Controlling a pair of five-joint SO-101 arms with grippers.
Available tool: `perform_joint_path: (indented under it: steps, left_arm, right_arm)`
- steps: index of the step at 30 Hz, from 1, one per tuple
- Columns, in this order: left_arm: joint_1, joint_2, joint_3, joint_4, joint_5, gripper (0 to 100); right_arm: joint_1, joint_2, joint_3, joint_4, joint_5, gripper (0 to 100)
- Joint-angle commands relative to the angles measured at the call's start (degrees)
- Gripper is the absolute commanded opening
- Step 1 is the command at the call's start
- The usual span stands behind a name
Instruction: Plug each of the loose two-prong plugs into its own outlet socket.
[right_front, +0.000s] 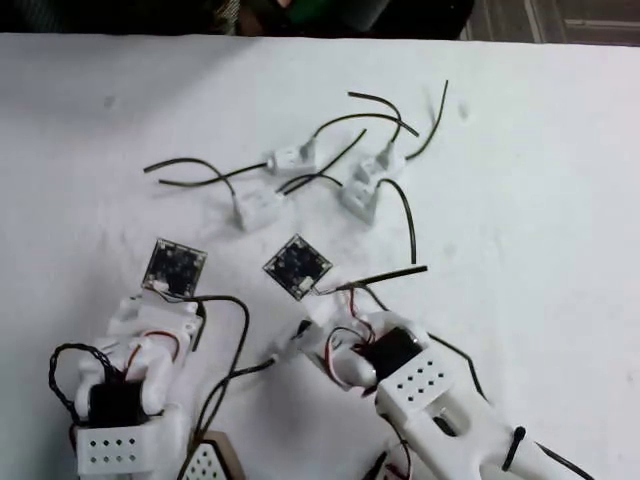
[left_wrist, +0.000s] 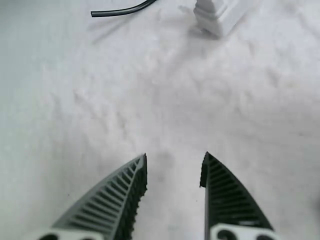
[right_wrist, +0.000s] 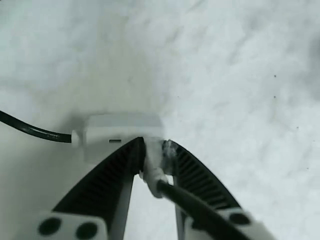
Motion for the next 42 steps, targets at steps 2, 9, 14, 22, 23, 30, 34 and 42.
perform_joint_path:
  steps: [2, 9, 14, 22, 23, 30, 34, 42]
  left_arm:
    - [-0.4, -0.5, -0.4, 0.1, -0.6, 18]
    - [-0.4, -0.5, -0.4, 0.1, -0.6, 18]
    - [-0.4, -0.5, -0.4, 0.1, -0.6, 18]
    - [-0.4, -0.5, -0.4, 0.1, -0.6, 18]
    - [-0.4, -0.5, -0.4, 0.1, -0.6, 18]
    - [-0.4, -0.5, -0.4, 0.1, -0.6, 18]
    - [-0.4, -0.5, -0.4, 0.1, -0.6, 18]
    - [-0.4, -0.5, -0.4, 0.1, -0.6, 18]
  right_arm:
    - [-1.6, 0.5, 0.7, 2.9, 0.9, 1.7]
    - [-2.7, 0.5, 0.8, -0.5, 0.4, 1.6]
    - [-2.9, 0.5, 2.5, -3.8, 0.4, 1.6]
    - [-4.5, 0.5, 5.2, -7.0, 0.4, 1.6]
    - [-4.5, 0.5, 5.5, -6.9, 0.4, 1.6]
    - [-4.4, 0.5, 5.2, -0.7, 1.1, 1.6]
    - [-4.3, 0.4, 5.1, 2.4, 5.0, 1.6]
    - [-0.8, 0.5, -4.4, 14.5, 6.5, 1.6]
